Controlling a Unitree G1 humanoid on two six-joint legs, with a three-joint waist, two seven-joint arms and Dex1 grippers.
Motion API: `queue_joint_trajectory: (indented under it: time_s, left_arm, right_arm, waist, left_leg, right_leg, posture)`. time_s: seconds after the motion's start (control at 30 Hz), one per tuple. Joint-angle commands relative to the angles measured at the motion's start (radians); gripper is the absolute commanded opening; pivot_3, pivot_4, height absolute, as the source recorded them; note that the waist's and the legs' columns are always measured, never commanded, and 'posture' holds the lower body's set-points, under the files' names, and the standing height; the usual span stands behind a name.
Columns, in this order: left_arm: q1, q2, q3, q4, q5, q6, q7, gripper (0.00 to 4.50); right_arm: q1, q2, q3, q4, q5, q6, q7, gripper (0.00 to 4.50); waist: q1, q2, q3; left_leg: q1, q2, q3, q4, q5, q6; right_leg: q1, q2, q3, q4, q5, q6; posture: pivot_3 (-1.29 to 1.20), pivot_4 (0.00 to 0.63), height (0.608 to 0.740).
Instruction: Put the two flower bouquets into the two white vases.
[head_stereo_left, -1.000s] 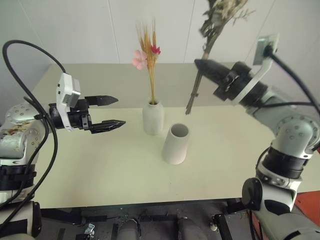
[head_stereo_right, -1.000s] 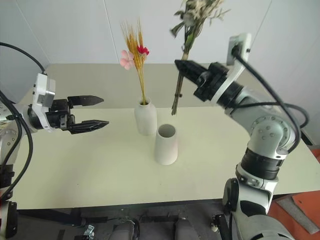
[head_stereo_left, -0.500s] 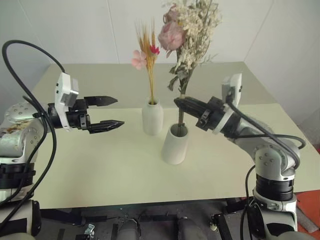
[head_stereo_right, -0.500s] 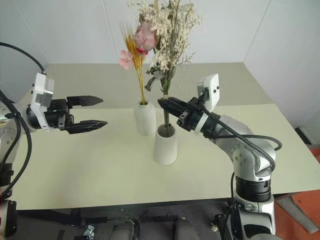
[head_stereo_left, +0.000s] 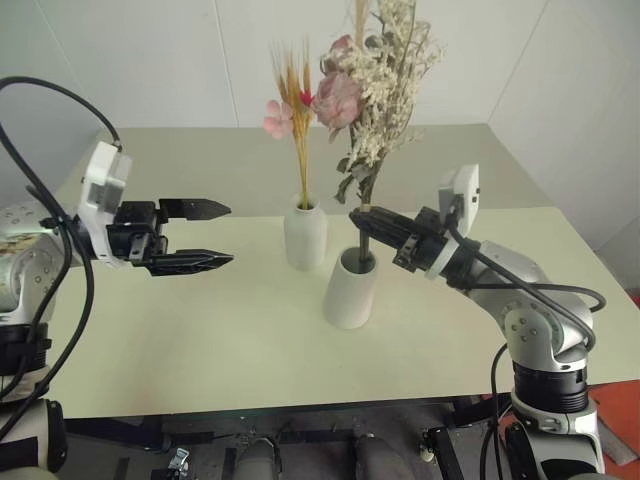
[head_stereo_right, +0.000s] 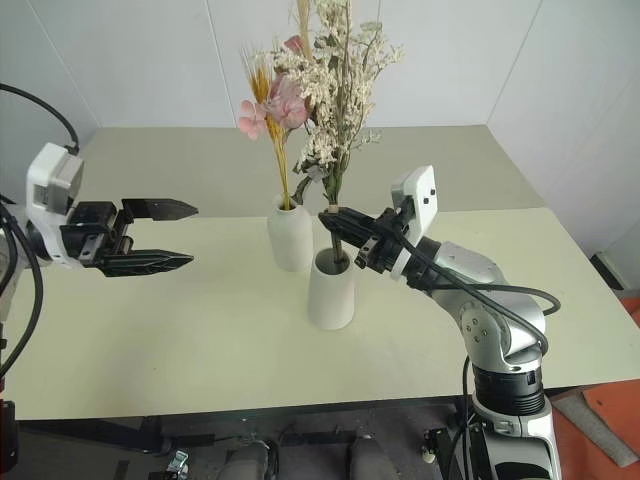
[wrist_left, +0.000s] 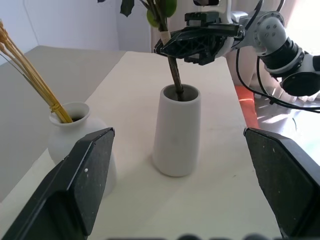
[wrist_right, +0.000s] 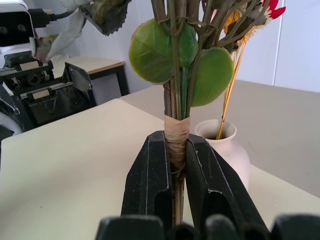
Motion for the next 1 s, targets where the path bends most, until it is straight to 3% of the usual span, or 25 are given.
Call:
queue_joint_trajectory:
  time_s: [0.03,0.47,0.83,1.0]
  left_arm:
    - [-0.019,0.019,0.034,-0.008,-0.017,-0.01,-0.014,4.5]
    - [-0.037,0.006,0.02,0.004,0.001,-0.029,-0.006,4.5]
    - [-0.023,-0.002,0.021,-0.001,0.001,-0.043,-0.002,4.5]
    - [0.014,-0.001,0.041,-0.019,-0.004,-0.047,0.006,4.5]
  right_arm:
    - [0.02,-0.005,0.0,-0.017,-0.021,-0.075,0.025,0.21]
    - [0.139,-0.126,-0.053,-0.027,-0.019,-0.155,0.164,4.38]
    - [0.316,-0.423,-0.206,0.004,0.014,-0.167,0.429,4.45]
    - [0.384,-0.544,-0.301,0.08,-0.02,-0.192,0.517,4.45]
  waist:
    - [0.0,0.0,0.0]
    - [0.002,0.0,0.0]
    - [0.008,0.0,0.0]
    - [0.004,0.0,0.0]
  left_leg:
    - [0.0,0.0,0.0,0.0,0.0,0.0]
    - [0.001,0.0,0.0,0.001,0.0,0.0]
    - [0.002,0.0,0.0,0.001,0.0,0.0]
    - [0.01,0.0,0.0,0.001,0.0,0.0]
  right_leg:
    - [0.0,0.0,0.0,0.0,0.0,0.0]
    - [0.001,0.0,0.0,0.0,0.0,0.0]
    - [0.003,0.0,0.0,0.0,-0.002,0.003]
    - [0.011,0.0,0.0,-0.001,-0.004,0.007]
  posture:
    - [0.0,0.15,0.74]
    - [0.0,0.15,0.74]
    - [0.0,0.15,0.74]
    - [0.0,0.15,0.74]
